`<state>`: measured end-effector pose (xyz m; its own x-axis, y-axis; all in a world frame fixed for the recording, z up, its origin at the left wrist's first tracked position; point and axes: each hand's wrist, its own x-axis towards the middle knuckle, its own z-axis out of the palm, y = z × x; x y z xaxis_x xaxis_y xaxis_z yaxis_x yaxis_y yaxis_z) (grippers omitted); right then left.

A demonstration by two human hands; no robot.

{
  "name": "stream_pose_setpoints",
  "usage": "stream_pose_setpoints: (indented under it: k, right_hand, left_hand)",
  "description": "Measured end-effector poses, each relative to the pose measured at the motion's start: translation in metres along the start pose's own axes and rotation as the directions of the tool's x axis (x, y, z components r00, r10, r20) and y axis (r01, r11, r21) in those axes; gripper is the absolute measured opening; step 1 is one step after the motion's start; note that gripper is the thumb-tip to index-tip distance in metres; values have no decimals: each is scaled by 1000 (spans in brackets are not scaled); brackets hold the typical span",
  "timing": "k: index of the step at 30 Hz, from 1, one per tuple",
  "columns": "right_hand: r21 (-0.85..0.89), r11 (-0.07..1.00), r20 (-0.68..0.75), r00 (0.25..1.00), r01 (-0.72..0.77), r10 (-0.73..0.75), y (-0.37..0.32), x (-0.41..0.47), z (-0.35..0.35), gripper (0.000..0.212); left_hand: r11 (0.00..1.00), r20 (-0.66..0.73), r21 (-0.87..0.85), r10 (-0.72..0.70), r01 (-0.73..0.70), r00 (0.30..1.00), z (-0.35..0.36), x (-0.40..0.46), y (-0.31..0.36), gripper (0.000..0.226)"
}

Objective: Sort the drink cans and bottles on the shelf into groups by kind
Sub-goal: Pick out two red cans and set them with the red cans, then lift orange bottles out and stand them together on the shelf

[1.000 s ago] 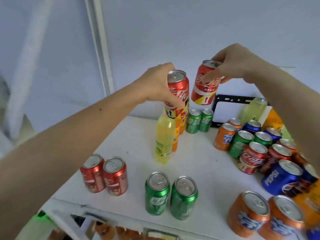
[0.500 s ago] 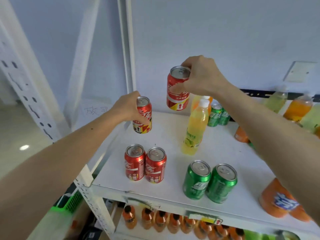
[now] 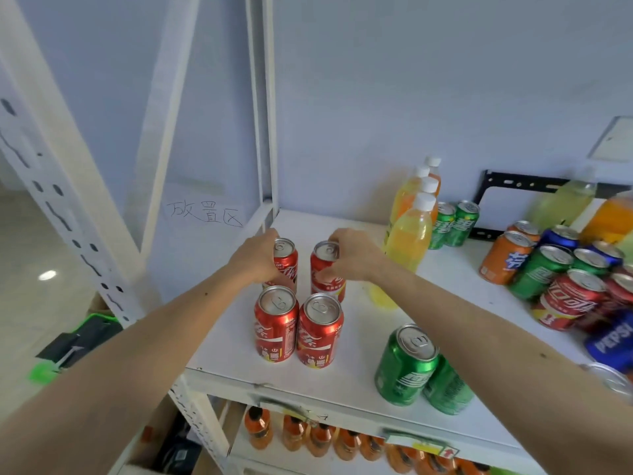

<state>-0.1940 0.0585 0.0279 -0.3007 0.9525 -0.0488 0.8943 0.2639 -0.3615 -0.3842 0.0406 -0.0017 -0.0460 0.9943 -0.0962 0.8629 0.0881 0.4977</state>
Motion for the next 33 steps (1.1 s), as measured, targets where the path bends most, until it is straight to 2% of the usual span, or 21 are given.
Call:
stream_pose_setpoints:
  k: [6, 12, 16, 20, 23, 25, 30, 33]
  right_hand:
    - [31, 999, 44, 999, -18, 16, 10, 5, 16, 68]
    - [3, 1000, 58, 998, 4, -4, 14, 1, 16, 75]
    - [59, 997, 9, 999, 45, -46, 19, -13, -2, 79]
    - [230, 970, -132, 990, 76, -46, 29, -40, -40, 57]
    - [438, 893, -276, 961, 99, 29, 47, -57, -71, 32]
    - [539, 835, -352, 930, 110, 105, 64, -61, -90, 23]
    - [555, 824, -487, 847, 111, 214, 120, -44, -127, 14]
    - [517, 854, -474, 849, 53, 234, 154, -21, -139, 24]
  left_hand:
    - [998, 55, 67, 9, -13, 998, 6, 11, -6, 91]
    - [988, 195, 156, -31, 1, 980, -9, 19, 6, 98]
    - [996, 203, 80, 9, -26, 979, -28, 24, 22, 99]
    - [994, 195, -10, 111, -111, 975, -40, 26, 57, 93]
    - [974, 171, -73, 222, -212, 960, -35, 26, 90, 88]
    - [956, 164, -124, 284, -266, 945, -26, 26, 113, 86]
    - [907, 137, -265, 370, -326, 919, -10, 34, 162, 79]
    - [889, 77, -337, 354, -310, 932, -13, 49, 184, 73]
